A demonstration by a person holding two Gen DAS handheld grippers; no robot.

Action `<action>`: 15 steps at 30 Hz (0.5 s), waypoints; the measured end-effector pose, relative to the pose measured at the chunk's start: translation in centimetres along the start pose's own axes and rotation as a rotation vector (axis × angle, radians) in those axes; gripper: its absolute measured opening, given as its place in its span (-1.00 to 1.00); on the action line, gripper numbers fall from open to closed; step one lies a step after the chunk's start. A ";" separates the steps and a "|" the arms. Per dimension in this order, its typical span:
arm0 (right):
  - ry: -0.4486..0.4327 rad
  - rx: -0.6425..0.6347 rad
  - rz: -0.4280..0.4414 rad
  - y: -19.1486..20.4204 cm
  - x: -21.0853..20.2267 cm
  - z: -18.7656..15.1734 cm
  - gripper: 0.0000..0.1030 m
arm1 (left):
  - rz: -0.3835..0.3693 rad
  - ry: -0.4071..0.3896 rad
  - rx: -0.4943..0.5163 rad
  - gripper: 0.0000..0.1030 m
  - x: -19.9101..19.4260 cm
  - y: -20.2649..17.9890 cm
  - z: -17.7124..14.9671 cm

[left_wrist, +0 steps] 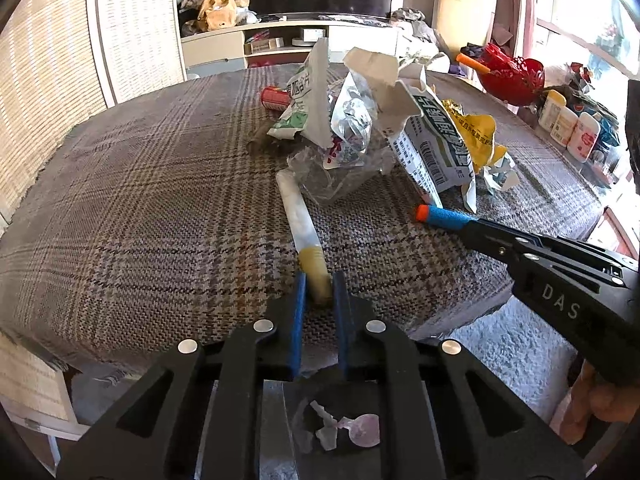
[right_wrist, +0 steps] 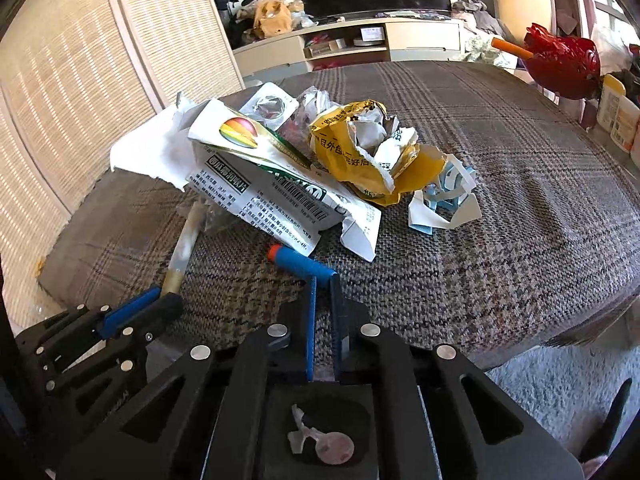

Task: Collect trash
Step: 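Grasp the white-and-yellow marker with the left tool while the right tool grasps the blue-capped pen, then carry the marker and pen to the grey bin and release both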

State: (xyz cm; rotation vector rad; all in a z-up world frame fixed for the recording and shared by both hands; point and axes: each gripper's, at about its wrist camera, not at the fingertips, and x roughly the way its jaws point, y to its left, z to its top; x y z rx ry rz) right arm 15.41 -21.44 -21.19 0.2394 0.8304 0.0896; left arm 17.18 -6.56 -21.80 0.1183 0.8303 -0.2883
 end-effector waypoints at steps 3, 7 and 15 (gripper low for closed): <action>-0.005 0.022 0.003 -0.7 -0.6 -0.5 -0.87 | -0.006 -0.002 -0.003 -0.81 -0.3 0.2 -0.4; -0.004 0.038 0.010 -1.1 -1.2 -1.1 -0.87 | -0.017 0.001 -0.012 -0.82 -0.9 0.5 -1.0; -0.004 0.066 0.039 -1.6 -2.5 -2.8 -0.89 | -0.022 0.030 -0.040 -0.82 -2.5 0.8 -2.9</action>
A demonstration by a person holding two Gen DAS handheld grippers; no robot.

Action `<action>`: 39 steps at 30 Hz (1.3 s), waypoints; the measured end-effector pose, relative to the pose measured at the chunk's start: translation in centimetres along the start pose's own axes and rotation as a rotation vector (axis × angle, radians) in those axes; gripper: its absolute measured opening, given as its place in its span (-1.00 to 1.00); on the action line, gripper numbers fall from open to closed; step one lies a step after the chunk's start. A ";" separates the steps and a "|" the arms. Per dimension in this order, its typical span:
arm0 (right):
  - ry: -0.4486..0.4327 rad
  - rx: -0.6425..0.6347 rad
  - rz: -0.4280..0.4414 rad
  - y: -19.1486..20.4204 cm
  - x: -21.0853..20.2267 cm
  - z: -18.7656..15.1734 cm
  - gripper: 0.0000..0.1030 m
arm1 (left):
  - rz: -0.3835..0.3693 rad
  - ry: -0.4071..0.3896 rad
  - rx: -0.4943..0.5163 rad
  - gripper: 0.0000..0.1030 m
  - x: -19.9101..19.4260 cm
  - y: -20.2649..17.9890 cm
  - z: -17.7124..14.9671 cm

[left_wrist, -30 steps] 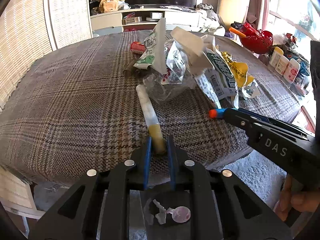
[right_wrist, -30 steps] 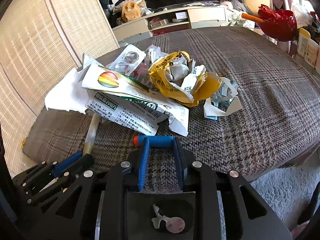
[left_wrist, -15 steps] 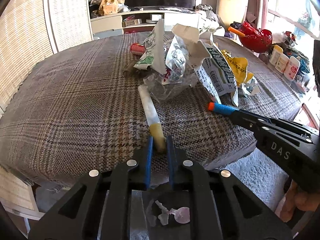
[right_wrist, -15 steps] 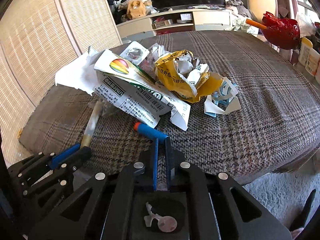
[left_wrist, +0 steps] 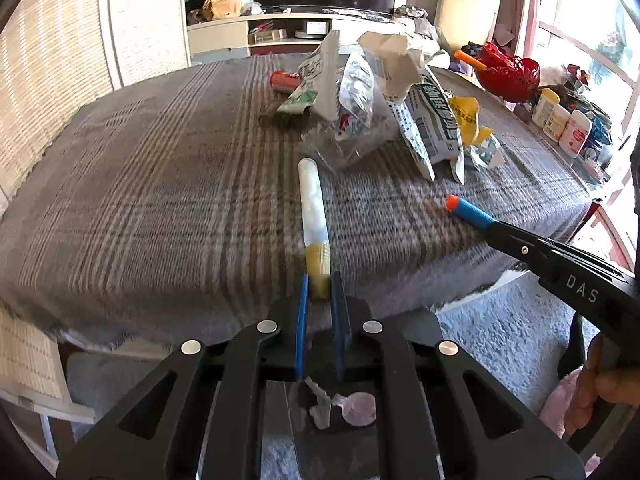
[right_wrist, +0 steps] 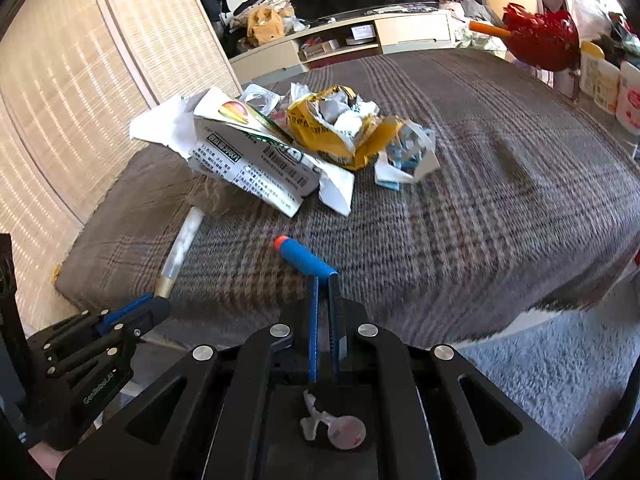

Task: Collect trash
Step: 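Carry the marker and pen to the grey bin and release both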

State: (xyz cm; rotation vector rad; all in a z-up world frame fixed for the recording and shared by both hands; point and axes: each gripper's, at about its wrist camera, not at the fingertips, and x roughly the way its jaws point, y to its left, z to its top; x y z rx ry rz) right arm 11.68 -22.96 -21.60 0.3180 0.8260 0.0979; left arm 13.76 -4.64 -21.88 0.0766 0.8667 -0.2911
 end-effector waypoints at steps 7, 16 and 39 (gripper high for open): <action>0.007 -0.014 -0.013 0.1 -1.5 -2.1 -0.89 | -0.014 0.014 -0.025 -0.82 -2.2 0.4 -3.0; 0.071 -0.037 -0.034 0.7 -1.7 -5.9 -0.89 | -0.047 0.068 -0.026 -0.82 -2.9 -0.3 -7.1; 0.306 -0.003 -0.047 1.0 3.4 -9.4 -0.52 | -0.098 0.316 -0.035 -0.20 3.2 -1.5 -12.1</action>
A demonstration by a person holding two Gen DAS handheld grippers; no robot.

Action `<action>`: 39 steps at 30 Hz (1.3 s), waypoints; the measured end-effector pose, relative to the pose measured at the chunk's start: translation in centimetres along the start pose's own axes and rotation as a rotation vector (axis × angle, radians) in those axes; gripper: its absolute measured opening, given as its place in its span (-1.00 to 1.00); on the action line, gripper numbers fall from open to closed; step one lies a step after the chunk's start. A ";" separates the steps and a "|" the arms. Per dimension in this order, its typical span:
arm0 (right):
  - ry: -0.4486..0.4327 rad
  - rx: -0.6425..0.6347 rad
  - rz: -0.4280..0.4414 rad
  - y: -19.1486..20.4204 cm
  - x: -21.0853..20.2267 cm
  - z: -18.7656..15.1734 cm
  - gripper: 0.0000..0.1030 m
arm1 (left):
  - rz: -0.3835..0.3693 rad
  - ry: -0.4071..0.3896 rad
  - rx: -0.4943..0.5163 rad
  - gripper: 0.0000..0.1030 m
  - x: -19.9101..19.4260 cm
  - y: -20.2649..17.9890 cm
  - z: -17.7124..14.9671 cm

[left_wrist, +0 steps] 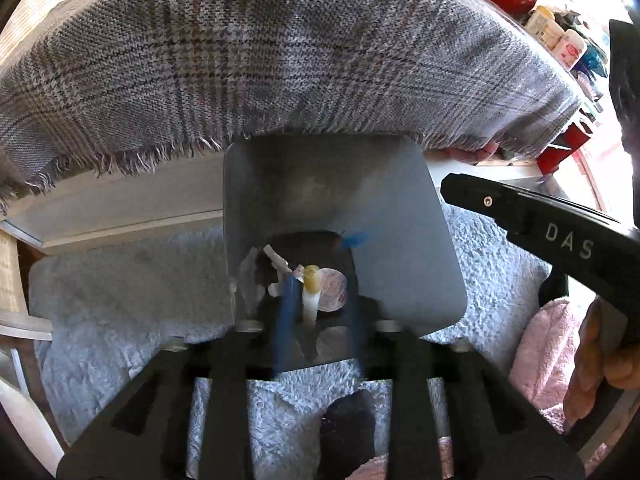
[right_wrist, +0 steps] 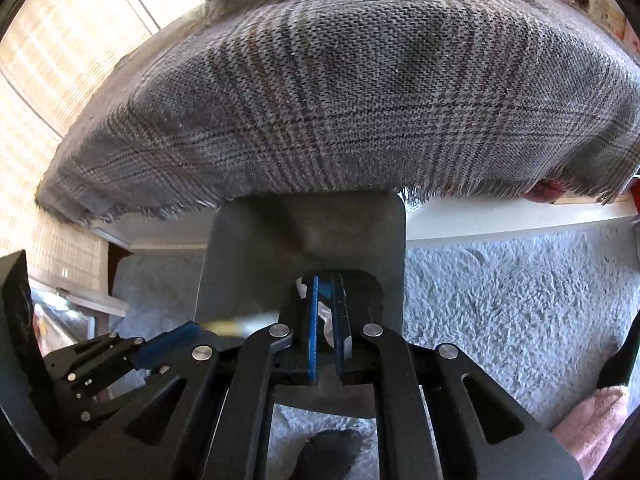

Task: Collect trash
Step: 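Carry the marker and pen to the grey bin and release both, then grasp the white paper strip with the left tool while the right tool grasps the yellow snack bag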

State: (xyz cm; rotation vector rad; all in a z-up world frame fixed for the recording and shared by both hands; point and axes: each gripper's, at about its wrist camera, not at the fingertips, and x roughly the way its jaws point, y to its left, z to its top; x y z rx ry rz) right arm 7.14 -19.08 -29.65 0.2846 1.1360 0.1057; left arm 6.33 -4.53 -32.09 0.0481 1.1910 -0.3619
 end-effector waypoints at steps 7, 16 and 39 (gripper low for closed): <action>-0.095 0.076 -0.070 -1.3 -1.8 0.7 0.91 | 0.047 -0.062 0.015 0.84 -1.7 0.4 0.7; -0.214 0.093 -0.049 -1.7 -4.7 1.4 0.93 | 0.071 -0.122 0.041 0.84 -4.8 1.0 2.4; -0.415 0.110 -0.084 -3.2 -9.1 7.2 0.92 | 0.077 -0.319 0.047 0.76 -9.3 1.0 8.7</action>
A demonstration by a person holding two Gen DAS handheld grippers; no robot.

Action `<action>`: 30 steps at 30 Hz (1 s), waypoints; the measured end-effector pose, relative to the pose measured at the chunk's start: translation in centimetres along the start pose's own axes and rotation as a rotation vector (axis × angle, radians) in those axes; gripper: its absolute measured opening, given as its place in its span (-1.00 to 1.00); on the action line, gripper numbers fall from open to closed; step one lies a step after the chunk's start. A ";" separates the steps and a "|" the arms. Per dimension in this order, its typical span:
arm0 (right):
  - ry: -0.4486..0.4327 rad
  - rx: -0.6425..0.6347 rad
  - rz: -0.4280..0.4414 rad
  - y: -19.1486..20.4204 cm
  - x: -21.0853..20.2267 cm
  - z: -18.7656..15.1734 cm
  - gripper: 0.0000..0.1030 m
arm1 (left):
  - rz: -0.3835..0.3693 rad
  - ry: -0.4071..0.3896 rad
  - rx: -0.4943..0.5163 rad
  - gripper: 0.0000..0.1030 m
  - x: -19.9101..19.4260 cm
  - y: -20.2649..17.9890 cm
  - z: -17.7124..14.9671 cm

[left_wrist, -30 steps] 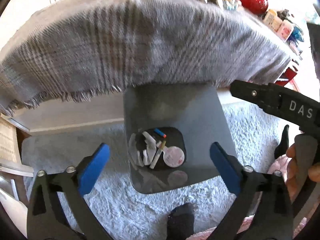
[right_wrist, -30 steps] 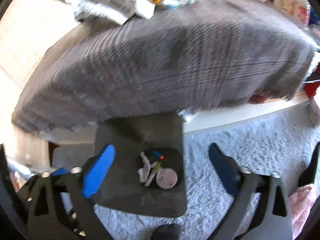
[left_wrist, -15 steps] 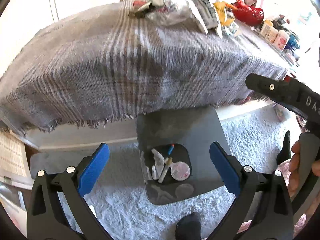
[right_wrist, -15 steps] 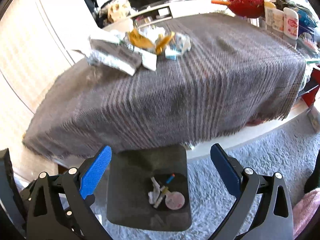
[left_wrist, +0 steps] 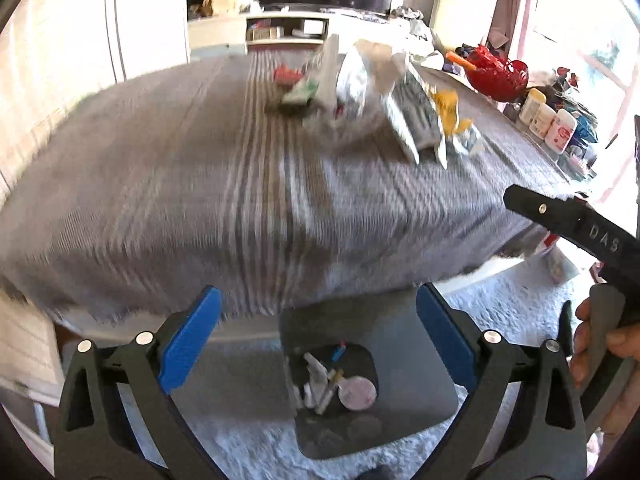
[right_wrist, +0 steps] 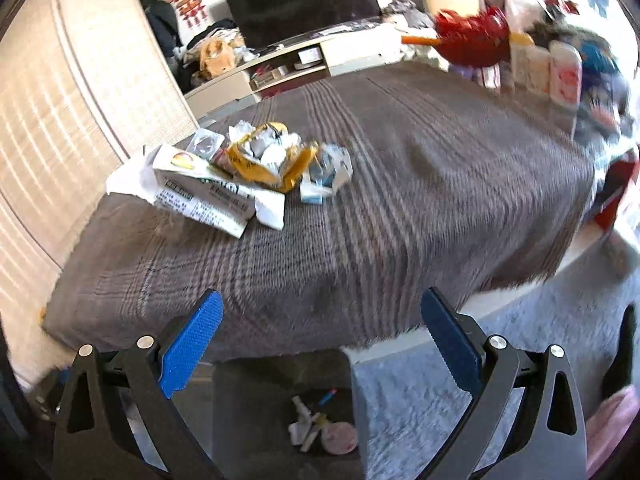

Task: Collect trash
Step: 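Grasp the white paper strip with the left tool while the right tool grasps the yellow snack bag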

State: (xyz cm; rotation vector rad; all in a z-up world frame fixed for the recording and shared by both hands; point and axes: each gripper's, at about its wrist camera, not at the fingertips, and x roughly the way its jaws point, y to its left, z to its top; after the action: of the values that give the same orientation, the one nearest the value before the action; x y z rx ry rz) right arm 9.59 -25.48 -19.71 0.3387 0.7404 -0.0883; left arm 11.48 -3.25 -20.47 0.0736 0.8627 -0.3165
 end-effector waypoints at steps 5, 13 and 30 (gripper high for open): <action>-0.041 -0.017 0.029 0.4 0.0 2.6 0.75 | -0.031 -0.026 -0.004 0.60 -0.2 -0.4 3.0; -0.081 -0.026 0.050 1.0 1.5 6.6 0.37 | -0.074 -0.113 -0.010 0.26 -0.9 -0.8 8.3; 0.013 -0.125 0.101 3.9 6.4 7.7 -0.12 | -0.093 -0.097 0.043 -0.32 2.2 -2.2 12.4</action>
State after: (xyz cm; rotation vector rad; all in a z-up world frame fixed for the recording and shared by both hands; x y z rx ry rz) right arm 20.00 -24.06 -17.67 0.2571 0.7369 0.0552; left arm 21.20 -8.20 -13.92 0.0584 0.7648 -0.4223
